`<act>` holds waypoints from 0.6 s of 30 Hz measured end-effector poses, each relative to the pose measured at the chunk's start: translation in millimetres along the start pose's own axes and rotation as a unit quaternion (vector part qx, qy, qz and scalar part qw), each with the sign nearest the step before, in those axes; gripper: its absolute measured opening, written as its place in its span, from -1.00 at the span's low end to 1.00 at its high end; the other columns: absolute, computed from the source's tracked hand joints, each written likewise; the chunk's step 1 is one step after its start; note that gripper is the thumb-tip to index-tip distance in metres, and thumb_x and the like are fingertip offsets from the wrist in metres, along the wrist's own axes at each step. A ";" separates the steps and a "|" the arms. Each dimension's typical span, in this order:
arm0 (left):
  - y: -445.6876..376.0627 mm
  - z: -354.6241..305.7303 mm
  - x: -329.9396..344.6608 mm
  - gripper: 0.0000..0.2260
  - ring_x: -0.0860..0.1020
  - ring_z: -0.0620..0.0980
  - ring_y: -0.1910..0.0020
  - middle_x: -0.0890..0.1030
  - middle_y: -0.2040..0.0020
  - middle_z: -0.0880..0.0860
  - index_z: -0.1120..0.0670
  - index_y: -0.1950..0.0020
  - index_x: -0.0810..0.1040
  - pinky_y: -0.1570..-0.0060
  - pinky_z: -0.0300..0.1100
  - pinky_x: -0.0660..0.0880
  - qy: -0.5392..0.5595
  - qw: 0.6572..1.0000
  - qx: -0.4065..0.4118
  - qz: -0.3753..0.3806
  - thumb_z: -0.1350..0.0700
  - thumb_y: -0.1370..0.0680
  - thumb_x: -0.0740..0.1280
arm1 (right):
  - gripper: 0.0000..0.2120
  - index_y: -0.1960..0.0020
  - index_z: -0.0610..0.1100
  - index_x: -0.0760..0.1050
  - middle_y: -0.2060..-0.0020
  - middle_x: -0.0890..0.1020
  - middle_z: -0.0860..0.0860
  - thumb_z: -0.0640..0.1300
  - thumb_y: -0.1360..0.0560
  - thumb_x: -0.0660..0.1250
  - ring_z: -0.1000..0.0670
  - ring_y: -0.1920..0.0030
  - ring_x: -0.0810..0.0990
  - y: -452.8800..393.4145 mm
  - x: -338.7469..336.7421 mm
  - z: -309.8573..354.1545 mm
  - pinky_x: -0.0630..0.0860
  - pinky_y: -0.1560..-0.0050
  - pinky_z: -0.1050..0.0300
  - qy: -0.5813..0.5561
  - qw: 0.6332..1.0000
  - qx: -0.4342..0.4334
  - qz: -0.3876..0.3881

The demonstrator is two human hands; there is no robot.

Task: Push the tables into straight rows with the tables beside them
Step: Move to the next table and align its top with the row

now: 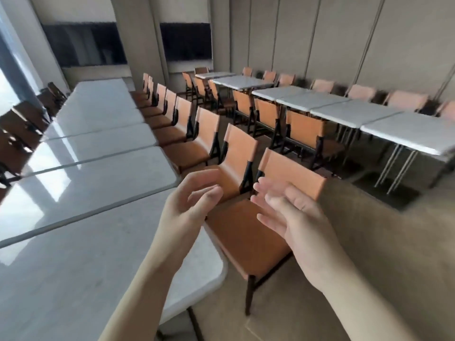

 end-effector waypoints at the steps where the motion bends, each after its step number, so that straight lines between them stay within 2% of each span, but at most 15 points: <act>1: -11.2 -12.8 21.1 -0.66 0.63 -0.17 -0.18 0.70 -0.10 -0.10 -0.05 -0.21 0.63 -0.20 -0.13 0.56 0.007 1.000 0.014 0.022 -0.09 -0.47 0.37 | -0.78 -0.14 -0.01 0.66 -0.13 0.71 0.09 -0.21 -0.63 0.28 0.09 -0.18 0.67 -1.0 -18.0 13.7 0.57 -0.29 -0.05 0.005 1.000 -0.012 -0.016; 3: -32.6 -32.7 59.8 -0.69 0.64 -0.20 -0.14 0.70 -0.08 -0.13 -0.04 -0.22 0.62 -0.04 -0.29 0.56 0.018 0.997 0.035 0.065 -0.03 -0.51 0.32 | -0.79 -0.16 -0.01 0.66 -0.14 0.71 0.09 -0.18 -0.64 0.28 0.08 -0.19 0.67 -7.1 -50.7 34.8 0.56 -0.30 -0.08 0.014 0.998 -0.035 -0.049; 7: -78.7 -52.4 123.9 -0.79 0.60 -0.22 -0.22 0.68 -0.11 -0.17 -0.11 -0.21 0.61 -0.13 -0.24 0.47 -0.023 0.983 0.092 0.158 -0.02 -0.59 0.32 | -0.79 -0.18 -0.01 0.66 -0.11 0.72 0.08 -0.05 -0.60 0.34 0.08 -0.17 0.68 -33.0 -96.0 56.0 0.56 -0.30 -0.11 0.021 0.994 -0.058 -0.089; 12: -160.1 -47.3 173.9 -0.83 0.58 -0.28 -0.21 0.68 -0.13 -0.17 -0.07 -0.20 0.62 -0.07 -0.49 0.46 -0.044 0.968 0.117 0.216 0.09 -0.64 0.33 | -0.81 -0.15 -0.03 0.66 -0.13 0.71 0.04 -0.13 -0.63 0.30 0.04 -0.17 0.69 -102.2 -148.2 75.0 0.56 -0.30 -0.15 0.035 0.987 -0.085 -0.133; 16: -224.6 -37.2 222.0 -0.83 0.58 -0.31 -0.16 0.68 -0.11 -0.21 -0.10 -0.19 0.63 -0.03 -0.52 0.44 -0.049 0.960 0.125 0.246 0.09 -0.65 0.32 | -0.80 -0.16 -0.04 0.65 -0.13 0.71 0.04 -0.17 -0.65 0.27 0.04 -0.17 0.69 -162.2 -185.5 87.6 0.59 -0.26 -0.13 0.046 0.982 -0.096 -0.153; 18: -254.7 -32.1 256.1 -0.83 0.59 -0.31 -0.16 0.68 -0.10 -0.20 -0.10 -0.19 0.63 -0.05 -0.46 0.46 -0.044 0.956 0.123 0.263 0.08 -0.65 0.31 | -0.80 -0.15 -0.04 0.64 -0.12 0.71 0.04 -0.18 -0.66 0.26 0.05 -0.17 0.69 -185.7 -210.2 91.6 0.60 -0.25 -0.11 0.060 0.979 -0.101 -0.165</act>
Point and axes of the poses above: each hand's wrist, its own y-axis away from the middle knuckle, its own x-axis out of the palm, z = x × y, the point moved 7 cm from there along -y, towards the middle knuckle
